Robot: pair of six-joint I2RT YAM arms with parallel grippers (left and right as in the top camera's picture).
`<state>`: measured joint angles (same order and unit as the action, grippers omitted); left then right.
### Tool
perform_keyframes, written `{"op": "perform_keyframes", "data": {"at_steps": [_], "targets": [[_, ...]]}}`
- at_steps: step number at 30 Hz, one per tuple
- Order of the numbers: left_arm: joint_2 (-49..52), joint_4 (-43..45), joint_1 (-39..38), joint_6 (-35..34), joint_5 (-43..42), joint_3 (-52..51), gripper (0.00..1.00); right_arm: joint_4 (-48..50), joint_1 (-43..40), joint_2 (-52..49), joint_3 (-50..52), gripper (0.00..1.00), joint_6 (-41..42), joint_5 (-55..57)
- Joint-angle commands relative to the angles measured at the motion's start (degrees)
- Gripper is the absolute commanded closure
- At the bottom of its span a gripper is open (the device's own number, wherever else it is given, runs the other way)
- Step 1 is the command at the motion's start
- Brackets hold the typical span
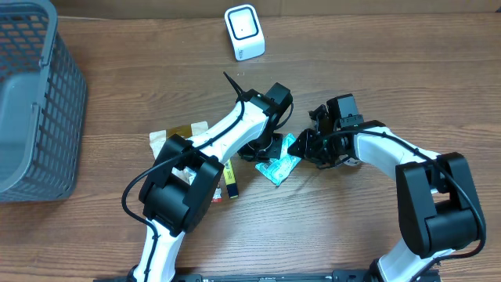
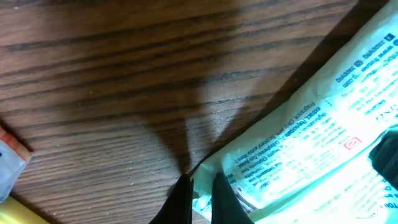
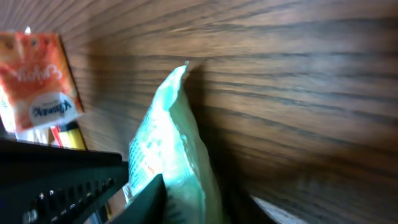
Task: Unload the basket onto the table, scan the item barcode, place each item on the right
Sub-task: 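Retract the left gripper to the upper left beside the basket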
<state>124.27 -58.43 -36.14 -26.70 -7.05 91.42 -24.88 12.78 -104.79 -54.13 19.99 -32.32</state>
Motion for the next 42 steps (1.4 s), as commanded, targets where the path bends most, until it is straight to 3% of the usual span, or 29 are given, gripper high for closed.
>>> {"op": "perform_keyframes", "data": {"at_steps": [1, 3, 6, 9, 17, 22, 37, 39, 42], "targets": [[1.31, 0.59, -0.22, -0.66, 0.00, -1.70, 0.96, 0.15, 0.11, -0.79, 0.46, 0.75, 0.17, -0.87], [1.31, 0.92, -0.20, 0.96, 0.02, -1.66, 0.96, 0.02, 0.11, -0.79, 0.46, 0.84, 0.17, -0.85], [1.29, 0.59, 0.31, 3.48, 0.02, -0.11, 0.96, -0.09, -0.09, -0.76, 0.39, 0.85, 0.17, -0.87], [1.29, -2.43, 1.84, 4.90, 1.40, 5.14, 0.96, 0.20, -0.76, -0.76, -0.17, 0.96, 0.17, -1.62], [1.29, -17.38, 9.09, 4.92, 12.72, 29.46, 0.96, 0.20, -1.01, -0.44, -1.36, 0.96, -0.52, -2.56], [1.29, -22.03, 15.34, 4.94, 17.00, 41.64, 0.96, -0.09, -1.01, -0.44, -1.40, 0.96, -0.48, -2.58], [1.29, -26.21, 31.21, 7.50, 17.84, 42.93, 0.86, -0.48, -1.01, -0.44, -1.40, 0.96, -0.50, -2.54], [1.29, -26.40, 32.13, 7.67, 17.99, 42.93, 0.60, -0.44, -1.01, -0.44, -1.40, 0.96, -0.50, -2.54], [1.29, -26.97, 32.89, 7.65, 17.97, 42.93, 0.00, -0.02, -1.01, -0.44, -1.60, 0.96, -0.55, -2.54]]}}
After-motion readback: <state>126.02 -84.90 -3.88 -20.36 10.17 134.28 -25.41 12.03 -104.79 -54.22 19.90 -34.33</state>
